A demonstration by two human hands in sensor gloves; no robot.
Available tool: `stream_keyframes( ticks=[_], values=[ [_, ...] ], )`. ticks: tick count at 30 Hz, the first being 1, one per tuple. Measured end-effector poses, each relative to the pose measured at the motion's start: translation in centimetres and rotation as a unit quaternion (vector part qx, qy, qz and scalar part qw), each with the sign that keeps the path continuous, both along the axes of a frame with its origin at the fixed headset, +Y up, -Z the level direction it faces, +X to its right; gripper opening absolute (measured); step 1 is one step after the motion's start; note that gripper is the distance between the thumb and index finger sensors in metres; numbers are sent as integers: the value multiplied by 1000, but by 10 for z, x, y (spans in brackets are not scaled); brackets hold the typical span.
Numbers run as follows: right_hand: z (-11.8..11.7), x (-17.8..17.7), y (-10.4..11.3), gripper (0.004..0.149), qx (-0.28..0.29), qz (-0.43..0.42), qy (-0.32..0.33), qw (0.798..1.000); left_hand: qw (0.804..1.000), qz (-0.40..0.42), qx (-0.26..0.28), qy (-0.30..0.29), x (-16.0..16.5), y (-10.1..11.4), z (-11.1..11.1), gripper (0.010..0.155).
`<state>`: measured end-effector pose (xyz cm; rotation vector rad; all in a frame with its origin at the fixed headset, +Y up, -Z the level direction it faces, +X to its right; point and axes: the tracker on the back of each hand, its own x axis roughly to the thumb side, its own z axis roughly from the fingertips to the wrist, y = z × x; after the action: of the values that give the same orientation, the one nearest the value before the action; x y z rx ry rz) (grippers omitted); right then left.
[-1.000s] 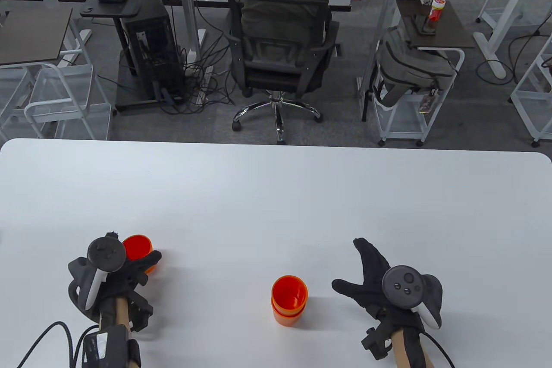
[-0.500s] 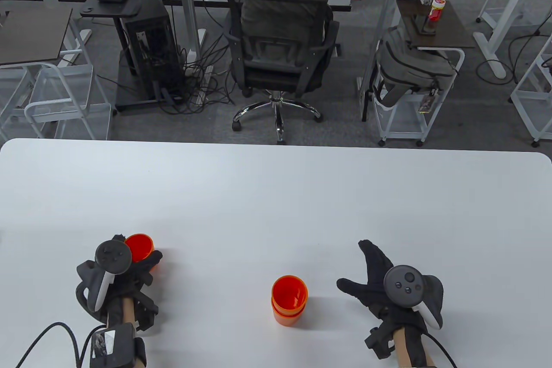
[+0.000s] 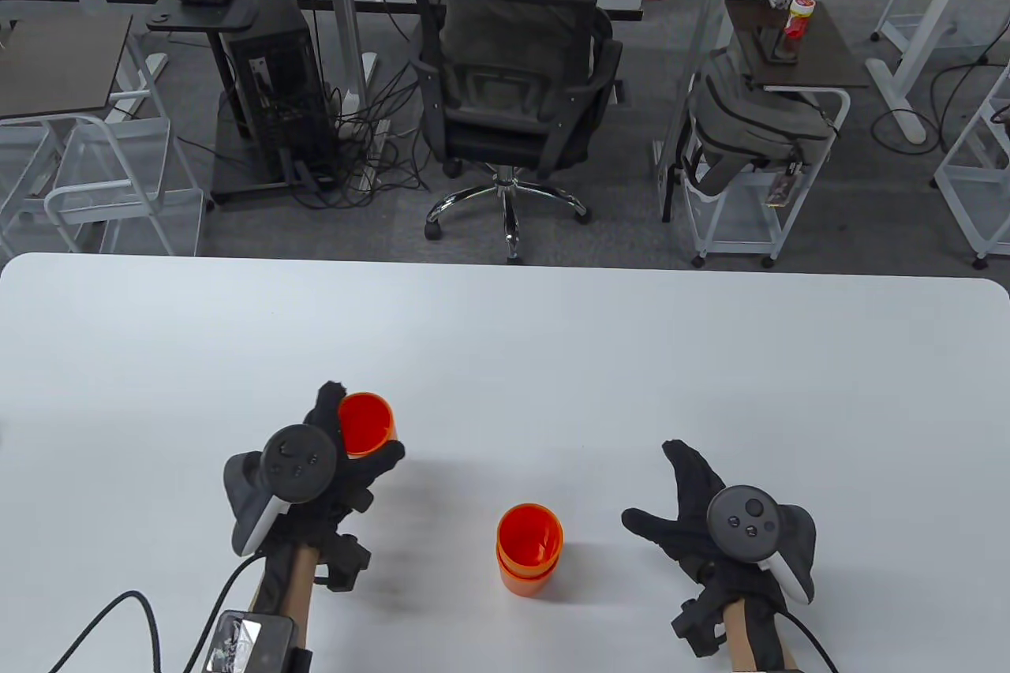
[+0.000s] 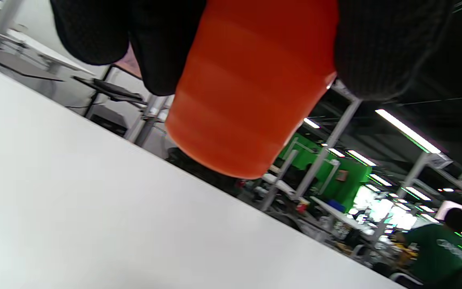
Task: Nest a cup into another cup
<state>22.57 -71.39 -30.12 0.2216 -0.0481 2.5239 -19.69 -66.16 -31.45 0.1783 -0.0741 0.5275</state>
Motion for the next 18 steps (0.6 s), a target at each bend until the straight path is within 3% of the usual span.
stream_keyframes(
  ticks=[3,8,18],
  values=[
    [0,1,0,101,0,-1,-3,1000,998,9,22,-65,42,19,14,113],
    [1,2,0,101,0,-2,-4,1000,987,1,31,-157,90,32,36,113],
    [2,2,-1,100,6,2,-2,1000,977,-55,1,-207,126,16,54,113]
  ],
)
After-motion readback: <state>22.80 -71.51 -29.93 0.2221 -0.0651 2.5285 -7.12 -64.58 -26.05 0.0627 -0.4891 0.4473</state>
